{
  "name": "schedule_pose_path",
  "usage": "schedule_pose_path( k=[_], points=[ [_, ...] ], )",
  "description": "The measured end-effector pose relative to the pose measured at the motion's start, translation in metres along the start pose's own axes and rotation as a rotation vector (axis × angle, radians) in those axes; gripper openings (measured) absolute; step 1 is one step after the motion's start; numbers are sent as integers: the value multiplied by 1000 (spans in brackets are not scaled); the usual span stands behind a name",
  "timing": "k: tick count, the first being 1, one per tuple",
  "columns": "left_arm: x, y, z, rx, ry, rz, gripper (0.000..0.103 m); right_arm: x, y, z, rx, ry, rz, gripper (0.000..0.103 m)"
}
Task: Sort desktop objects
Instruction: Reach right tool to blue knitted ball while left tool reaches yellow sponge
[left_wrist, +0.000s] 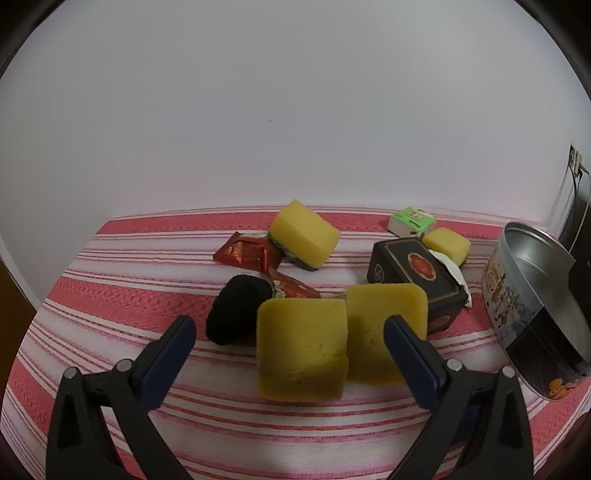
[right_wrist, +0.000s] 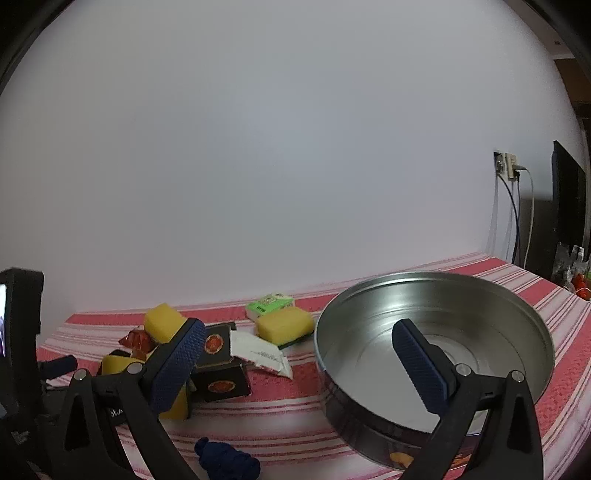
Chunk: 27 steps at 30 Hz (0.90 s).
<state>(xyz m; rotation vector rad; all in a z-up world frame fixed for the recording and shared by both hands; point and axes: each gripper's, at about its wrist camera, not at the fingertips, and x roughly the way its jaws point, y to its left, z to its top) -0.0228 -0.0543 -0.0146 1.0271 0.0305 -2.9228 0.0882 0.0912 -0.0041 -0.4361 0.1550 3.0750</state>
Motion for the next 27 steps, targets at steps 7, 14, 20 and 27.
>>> schedule_pose_path(
  k=[7, 14, 20, 27],
  points=[
    [1, 4, 0, -17, 13, -4, 103, 1, 6, -3, -19, 10, 22, 103],
    [0, 5, 0, -19, 4, 26, 103, 2, 7, -4, -32, 28, 39, 103],
    [-4, 20, 1, -51, -44, 94, 103, 4, 8, -4, -63, 28, 29, 103],
    [5, 34, 3, -87, 16, 90, 103, 27, 5, -8, -30, 178, 142, 102]
  ],
)
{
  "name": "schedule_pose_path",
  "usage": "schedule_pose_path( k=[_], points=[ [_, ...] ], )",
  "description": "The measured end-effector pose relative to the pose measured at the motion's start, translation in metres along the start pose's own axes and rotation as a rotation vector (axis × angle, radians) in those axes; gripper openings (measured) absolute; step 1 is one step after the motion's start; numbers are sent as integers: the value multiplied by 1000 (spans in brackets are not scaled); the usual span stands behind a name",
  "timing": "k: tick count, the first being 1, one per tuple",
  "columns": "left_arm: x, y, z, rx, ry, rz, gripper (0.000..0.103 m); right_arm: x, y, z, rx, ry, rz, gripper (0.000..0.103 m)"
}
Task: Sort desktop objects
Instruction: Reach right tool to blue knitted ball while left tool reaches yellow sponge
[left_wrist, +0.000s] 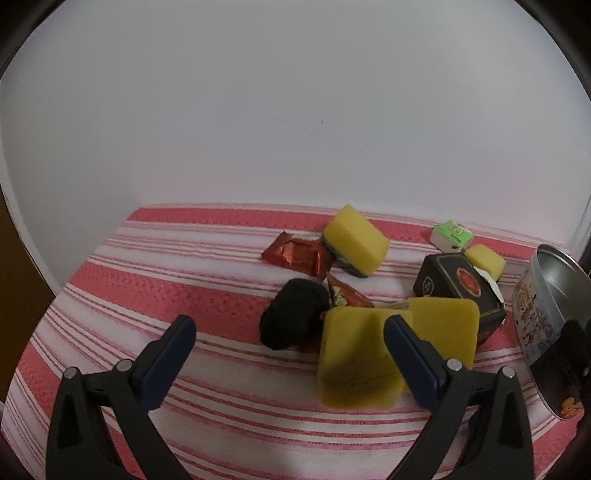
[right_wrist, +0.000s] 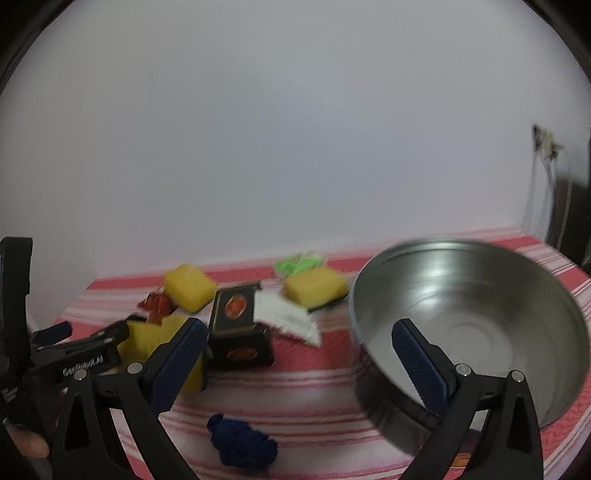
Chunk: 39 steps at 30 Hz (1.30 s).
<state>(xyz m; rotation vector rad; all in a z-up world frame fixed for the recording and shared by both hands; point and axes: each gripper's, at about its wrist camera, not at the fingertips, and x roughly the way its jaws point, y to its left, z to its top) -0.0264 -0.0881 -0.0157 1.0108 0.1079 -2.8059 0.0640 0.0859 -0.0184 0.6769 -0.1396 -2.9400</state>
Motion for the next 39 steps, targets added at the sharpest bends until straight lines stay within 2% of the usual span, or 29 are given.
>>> schedule_pose_path(
  k=[5, 8, 9, 10, 12, 15, 20, 22, 23, 24, 25, 29, 32, 36, 37, 39],
  points=[
    [7, 9, 1, -21, 56, -27, 103, 0, 0, -3, -7, 67, 100, 102],
    [11, 12, 1, -41, 90, -45, 103, -3, 5, -11, -53, 138, 180, 102],
    [12, 13, 0, -44, 103, -53, 103, -3, 9, -15, -82, 161, 193, 99],
    [14, 13, 0, -46, 110, -60, 103, -4, 14, -20, -124, 180, 198, 95],
    [16, 10, -2, -35, 126, -69, 103, -4, 24, -27, -209, 212, 191, 80],
    [15, 2, -5, 11, 125, -58, 103, 0, 35, -32, -300, 267, 182, 79],
    [12, -13, -7, 82, 119, -67, 103, 17, 43, -38, -355, 341, 173, 79],
    [12, -20, -10, 119, 121, -79, 103, 25, 43, -43, -350, 387, 181, 70],
    [12, -23, -10, 133, 119, -75, 103, 29, 42, -45, -340, 413, 197, 53],
    [12, -25, -11, 148, 118, -65, 103, 32, 41, -46, -328, 440, 216, 47],
    [13, -27, -11, 157, 118, -58, 103, 34, 39, -46, -313, 453, 228, 47],
    [22, -28, -12, 155, 149, -78, 103, 35, 30, -43, -254, 462, 298, 46],
    [27, -27, -11, 141, 156, -81, 103, 30, 21, -39, -194, 438, 356, 47],
    [35, -25, -10, 123, 166, -65, 103, 22, 12, -38, -153, 403, 368, 47],
    [36, -24, -10, 114, 169, -73, 101, 22, 10, -37, -147, 399, 368, 47],
    [40, -21, -11, 85, 189, -131, 83, 16, 9, -34, -138, 398, 365, 47]
  ],
)
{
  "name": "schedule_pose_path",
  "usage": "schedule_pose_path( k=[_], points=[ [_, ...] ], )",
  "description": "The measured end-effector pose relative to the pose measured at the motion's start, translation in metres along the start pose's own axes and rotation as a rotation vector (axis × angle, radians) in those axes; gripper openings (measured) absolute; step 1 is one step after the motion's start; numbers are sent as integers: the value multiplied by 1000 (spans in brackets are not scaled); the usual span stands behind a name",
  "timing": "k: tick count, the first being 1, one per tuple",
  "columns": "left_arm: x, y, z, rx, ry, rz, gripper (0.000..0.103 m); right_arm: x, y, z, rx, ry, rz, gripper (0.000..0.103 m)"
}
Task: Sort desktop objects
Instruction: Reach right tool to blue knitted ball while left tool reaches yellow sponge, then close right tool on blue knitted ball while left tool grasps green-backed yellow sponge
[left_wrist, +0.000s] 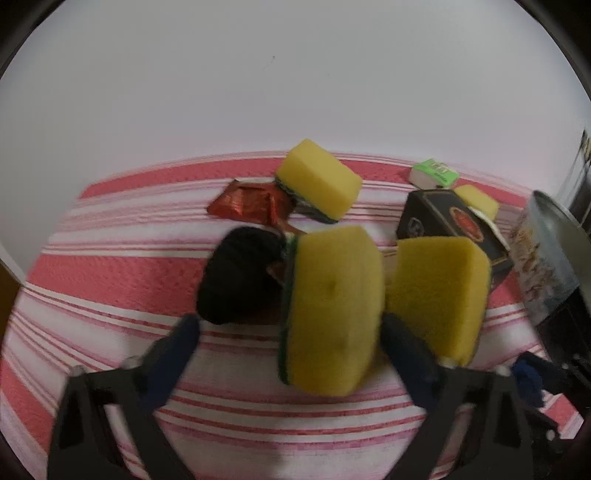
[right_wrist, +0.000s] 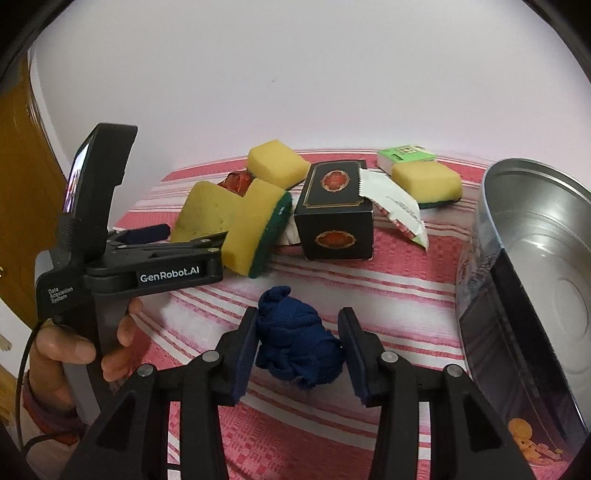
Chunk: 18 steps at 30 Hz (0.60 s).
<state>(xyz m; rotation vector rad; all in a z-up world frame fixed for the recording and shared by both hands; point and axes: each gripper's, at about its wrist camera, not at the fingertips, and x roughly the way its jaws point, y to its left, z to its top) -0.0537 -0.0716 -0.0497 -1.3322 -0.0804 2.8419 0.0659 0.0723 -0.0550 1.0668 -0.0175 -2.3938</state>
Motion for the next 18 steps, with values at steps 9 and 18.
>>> schedule_pose_path(
  k=[9, 18],
  points=[
    [3, 8, -7, -39, 5, -92, 34, -23, 13, -6, -27, -94, 30, 47],
    [-32, 19, -4, -93, -145, -191, 34, -27, 28, 2, -97, -231, -6, 47]
  ],
)
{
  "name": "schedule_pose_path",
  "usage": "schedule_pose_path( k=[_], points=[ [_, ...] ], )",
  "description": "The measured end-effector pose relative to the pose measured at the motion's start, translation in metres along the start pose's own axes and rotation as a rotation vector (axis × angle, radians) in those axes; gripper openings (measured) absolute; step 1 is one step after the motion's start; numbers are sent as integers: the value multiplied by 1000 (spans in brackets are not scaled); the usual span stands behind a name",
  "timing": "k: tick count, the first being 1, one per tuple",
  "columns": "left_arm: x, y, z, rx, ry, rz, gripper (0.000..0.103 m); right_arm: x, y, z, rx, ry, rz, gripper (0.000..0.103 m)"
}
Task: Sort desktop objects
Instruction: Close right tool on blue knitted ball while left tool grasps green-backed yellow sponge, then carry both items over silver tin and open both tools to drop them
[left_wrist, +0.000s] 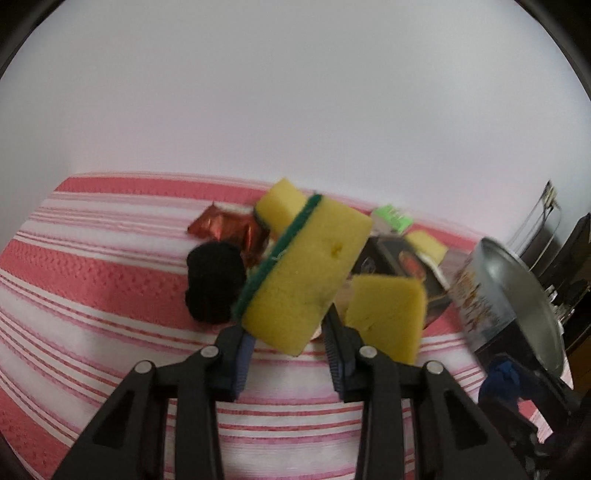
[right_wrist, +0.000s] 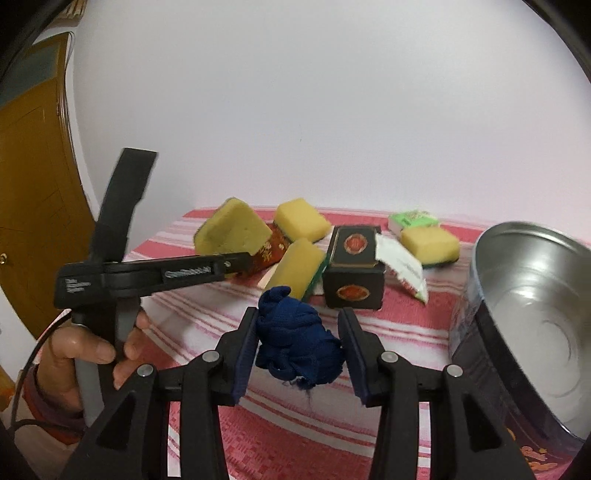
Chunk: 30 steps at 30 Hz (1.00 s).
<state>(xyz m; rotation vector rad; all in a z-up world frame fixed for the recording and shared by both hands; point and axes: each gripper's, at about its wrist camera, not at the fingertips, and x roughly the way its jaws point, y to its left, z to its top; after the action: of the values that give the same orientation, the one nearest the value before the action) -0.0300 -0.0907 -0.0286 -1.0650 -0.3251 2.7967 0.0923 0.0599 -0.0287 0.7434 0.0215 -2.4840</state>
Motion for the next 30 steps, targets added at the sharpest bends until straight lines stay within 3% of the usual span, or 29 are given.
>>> schedule_pose_path(
  k=[3, 5, 15, 22, 30],
  points=[
    [-10, -4, 3, 13, -45, -12, 34, -4, -2, 2, -20, -74, -71, 47],
    [-11, -9, 5, 33, -60, -15, 34, -13, 0, 3, -53, -140, -174, 47],
    [-14, -28, 3, 87, -86, -5, 34, -27, -9, 10, -29, -236, -299, 47],
    [-16, -47, -1, 82, -90, 6, 34, -70, -16, 6, -21, -370, -486, 47],
    [-23, -96, -8, 140, -127, -40, 34, -107, -47, -1, 38, -430, -618, 47]
  ],
)
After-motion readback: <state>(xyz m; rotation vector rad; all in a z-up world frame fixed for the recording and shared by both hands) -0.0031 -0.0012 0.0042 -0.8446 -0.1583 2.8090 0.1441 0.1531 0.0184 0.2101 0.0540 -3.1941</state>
